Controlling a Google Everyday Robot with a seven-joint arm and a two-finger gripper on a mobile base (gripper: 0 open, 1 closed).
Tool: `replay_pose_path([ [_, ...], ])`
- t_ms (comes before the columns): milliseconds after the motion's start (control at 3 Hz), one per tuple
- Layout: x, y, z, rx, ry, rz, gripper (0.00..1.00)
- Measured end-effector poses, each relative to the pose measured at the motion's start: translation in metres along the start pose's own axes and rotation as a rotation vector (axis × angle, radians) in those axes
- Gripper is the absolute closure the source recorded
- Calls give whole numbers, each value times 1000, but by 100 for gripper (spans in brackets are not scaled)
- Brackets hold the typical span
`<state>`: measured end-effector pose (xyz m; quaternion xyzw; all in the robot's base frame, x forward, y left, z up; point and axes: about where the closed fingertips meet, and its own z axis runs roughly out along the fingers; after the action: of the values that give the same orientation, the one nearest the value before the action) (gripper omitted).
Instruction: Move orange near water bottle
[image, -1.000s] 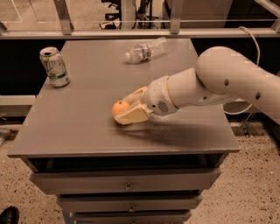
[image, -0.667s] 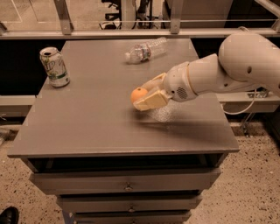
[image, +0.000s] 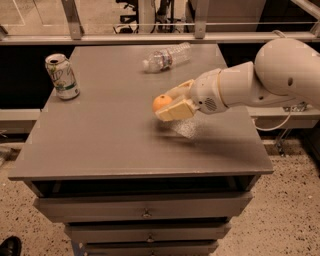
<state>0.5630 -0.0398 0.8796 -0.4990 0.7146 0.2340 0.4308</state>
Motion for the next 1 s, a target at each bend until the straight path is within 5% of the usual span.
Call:
replay_pose_path([
  [667,-16,-112,-13,205,-142,-14,100],
  [1000,-21,-168,-8,260,-165,-12,100],
])
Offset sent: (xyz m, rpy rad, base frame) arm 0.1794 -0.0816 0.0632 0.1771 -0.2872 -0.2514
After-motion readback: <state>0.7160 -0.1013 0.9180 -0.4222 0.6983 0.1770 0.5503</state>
